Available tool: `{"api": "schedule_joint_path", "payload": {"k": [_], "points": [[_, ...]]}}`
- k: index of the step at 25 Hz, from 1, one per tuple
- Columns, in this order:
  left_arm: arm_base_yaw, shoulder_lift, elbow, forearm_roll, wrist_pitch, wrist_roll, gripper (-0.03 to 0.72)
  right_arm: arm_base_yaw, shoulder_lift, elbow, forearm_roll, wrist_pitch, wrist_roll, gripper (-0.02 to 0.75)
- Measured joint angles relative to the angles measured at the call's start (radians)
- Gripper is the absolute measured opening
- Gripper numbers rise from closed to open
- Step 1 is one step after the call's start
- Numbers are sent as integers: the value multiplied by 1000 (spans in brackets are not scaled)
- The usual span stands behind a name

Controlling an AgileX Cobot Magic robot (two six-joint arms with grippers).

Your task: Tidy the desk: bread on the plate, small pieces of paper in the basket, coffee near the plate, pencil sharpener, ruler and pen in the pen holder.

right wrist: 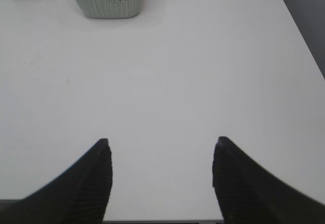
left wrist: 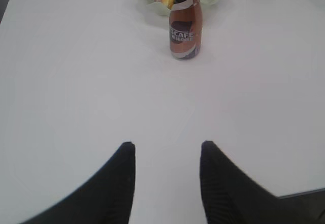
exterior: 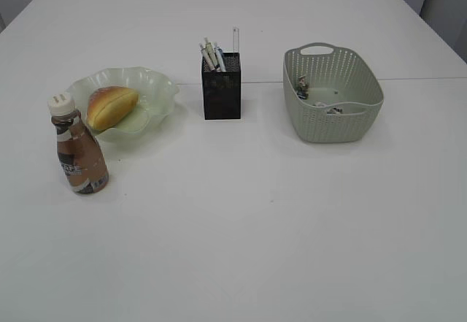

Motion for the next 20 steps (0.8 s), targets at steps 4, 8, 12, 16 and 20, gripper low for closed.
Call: {"api": "schedule_joint_path", "payload": {"k": [4,8,12,16,20], "points": [[0,0,0,2,0,0,307,0,0,0,0,0,0,490],[0,0,0,2,0,0,307,0,0,0,0,0,0,490],[0,0,0,2,0,0,307,0,0,0,0,0,0,490],[0,0,0,2,0,0,307,0,0,0,-2,0,0,490],[0,0,0,2,0,0,323,0,0,0,-2,0,0,490]]}}
